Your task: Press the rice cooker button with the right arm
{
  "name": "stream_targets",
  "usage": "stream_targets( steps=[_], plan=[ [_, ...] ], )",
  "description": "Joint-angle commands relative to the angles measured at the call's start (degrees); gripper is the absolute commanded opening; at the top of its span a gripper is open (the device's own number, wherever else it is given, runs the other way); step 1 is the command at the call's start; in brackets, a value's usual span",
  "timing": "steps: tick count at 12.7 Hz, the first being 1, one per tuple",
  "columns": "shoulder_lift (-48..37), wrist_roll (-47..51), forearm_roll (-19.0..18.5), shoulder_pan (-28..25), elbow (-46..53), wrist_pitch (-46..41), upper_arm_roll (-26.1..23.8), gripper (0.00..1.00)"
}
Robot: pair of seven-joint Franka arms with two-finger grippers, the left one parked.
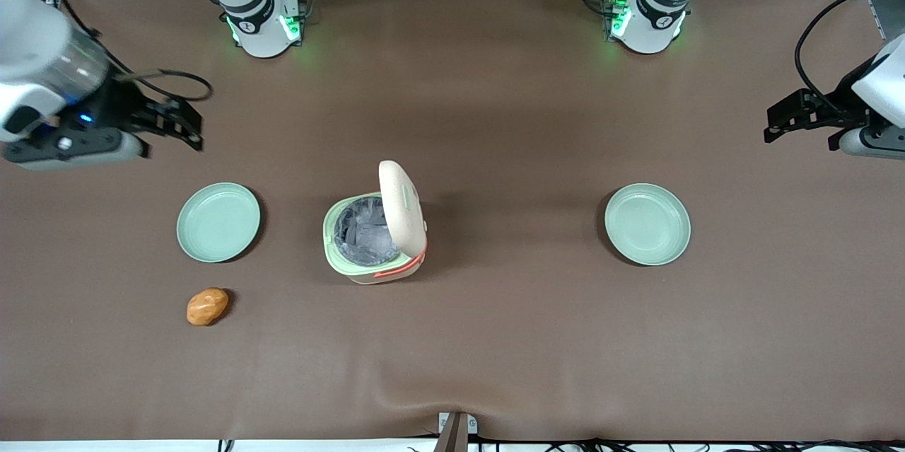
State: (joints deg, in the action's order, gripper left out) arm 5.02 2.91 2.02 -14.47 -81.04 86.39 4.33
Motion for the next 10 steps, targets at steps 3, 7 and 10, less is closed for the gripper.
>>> stream_targets(
  steps=[3, 7, 10],
  plan=[
    [-7.55, -3.87, 1.14, 1.72, -8.86, 0.1, 2.52, 1.0],
    [-13.01, -8.35, 0.53, 3.22, -17.21, 3.96, 3.31, 1.0],
    [-13.19, -8.27, 0.0, 3.22, -17.49, 3.44, 3.4, 1.0]
  ],
)
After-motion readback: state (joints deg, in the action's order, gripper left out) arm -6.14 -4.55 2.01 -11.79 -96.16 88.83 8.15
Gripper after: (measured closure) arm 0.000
